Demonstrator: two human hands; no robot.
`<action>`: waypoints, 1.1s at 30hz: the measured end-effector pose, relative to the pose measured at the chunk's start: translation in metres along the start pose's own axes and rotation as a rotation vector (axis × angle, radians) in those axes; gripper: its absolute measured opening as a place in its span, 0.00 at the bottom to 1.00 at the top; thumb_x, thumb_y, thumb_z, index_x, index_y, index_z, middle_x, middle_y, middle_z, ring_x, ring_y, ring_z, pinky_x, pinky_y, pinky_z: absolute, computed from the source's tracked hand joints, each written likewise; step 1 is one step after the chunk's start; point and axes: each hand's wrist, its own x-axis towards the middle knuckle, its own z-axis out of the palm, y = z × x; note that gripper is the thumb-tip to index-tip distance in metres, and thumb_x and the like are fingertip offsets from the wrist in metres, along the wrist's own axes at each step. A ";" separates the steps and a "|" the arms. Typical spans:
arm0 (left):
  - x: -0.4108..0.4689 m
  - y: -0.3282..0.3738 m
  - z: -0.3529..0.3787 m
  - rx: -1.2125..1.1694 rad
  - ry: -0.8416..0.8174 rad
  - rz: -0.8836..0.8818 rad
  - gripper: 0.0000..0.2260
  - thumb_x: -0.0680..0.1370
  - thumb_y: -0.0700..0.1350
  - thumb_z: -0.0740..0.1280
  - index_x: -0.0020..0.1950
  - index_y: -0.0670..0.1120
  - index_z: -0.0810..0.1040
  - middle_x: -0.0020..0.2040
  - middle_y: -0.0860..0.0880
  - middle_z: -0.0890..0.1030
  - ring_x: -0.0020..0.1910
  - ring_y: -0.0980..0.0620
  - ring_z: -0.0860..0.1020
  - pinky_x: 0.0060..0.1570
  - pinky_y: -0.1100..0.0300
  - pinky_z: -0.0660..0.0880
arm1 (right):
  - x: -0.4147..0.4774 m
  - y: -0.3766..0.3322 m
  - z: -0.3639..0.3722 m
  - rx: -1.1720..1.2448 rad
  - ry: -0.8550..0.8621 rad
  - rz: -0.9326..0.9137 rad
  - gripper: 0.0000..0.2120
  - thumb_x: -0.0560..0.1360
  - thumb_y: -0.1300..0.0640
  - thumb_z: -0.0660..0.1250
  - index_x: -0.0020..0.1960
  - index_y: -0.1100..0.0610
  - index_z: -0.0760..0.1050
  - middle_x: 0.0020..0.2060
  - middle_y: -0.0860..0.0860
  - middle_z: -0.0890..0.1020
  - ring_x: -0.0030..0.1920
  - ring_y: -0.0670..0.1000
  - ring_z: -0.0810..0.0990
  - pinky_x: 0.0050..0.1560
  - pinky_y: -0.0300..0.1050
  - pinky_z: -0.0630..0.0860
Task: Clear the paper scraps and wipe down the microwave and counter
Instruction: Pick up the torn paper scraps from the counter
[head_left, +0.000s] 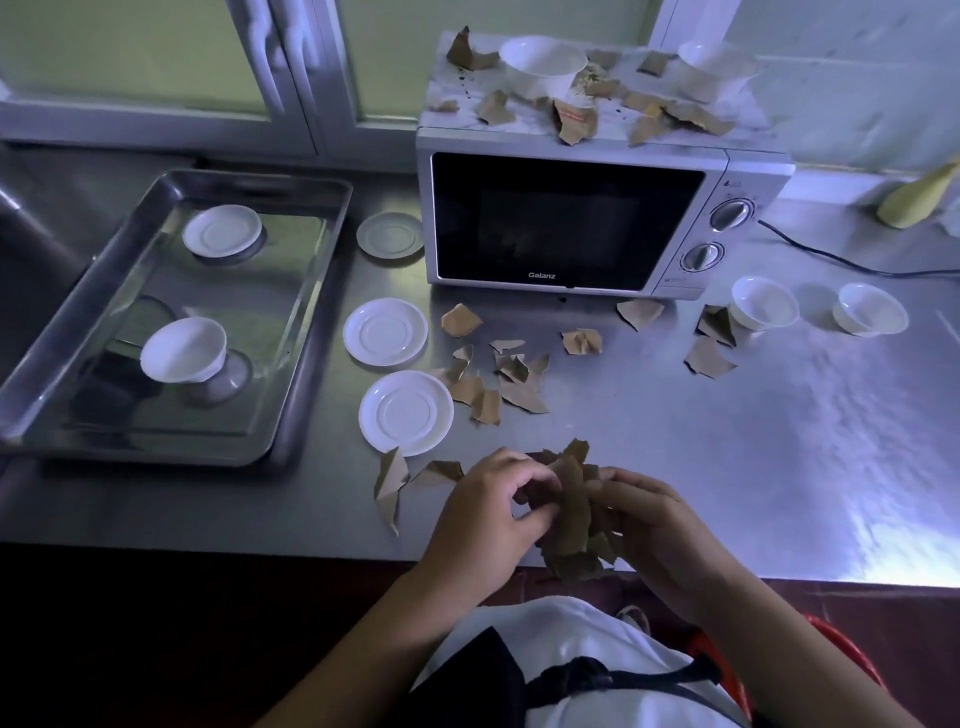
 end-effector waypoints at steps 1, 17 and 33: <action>0.000 -0.001 0.000 0.001 -0.005 0.004 0.06 0.74 0.43 0.75 0.49 0.51 0.83 0.47 0.57 0.78 0.48 0.56 0.77 0.45 0.73 0.68 | 0.000 0.000 0.000 -0.021 0.000 -0.003 0.15 0.72 0.59 0.70 0.54 0.68 0.80 0.49 0.74 0.79 0.47 0.67 0.80 0.52 0.62 0.74; -0.001 -0.111 -0.043 0.485 0.041 -0.621 0.20 0.73 0.60 0.72 0.56 0.49 0.75 0.53 0.50 0.77 0.55 0.45 0.75 0.52 0.51 0.76 | 0.010 0.024 -0.001 0.022 0.326 0.030 0.09 0.75 0.70 0.67 0.54 0.68 0.79 0.50 0.69 0.83 0.50 0.70 0.83 0.47 0.63 0.82; -0.015 -0.144 -0.049 0.475 0.190 -0.609 0.03 0.77 0.37 0.65 0.47 0.41 0.79 0.47 0.43 0.82 0.48 0.40 0.79 0.45 0.51 0.73 | 0.008 0.026 -0.014 0.102 0.360 0.008 0.08 0.75 0.70 0.68 0.54 0.66 0.79 0.44 0.63 0.86 0.40 0.59 0.86 0.33 0.46 0.80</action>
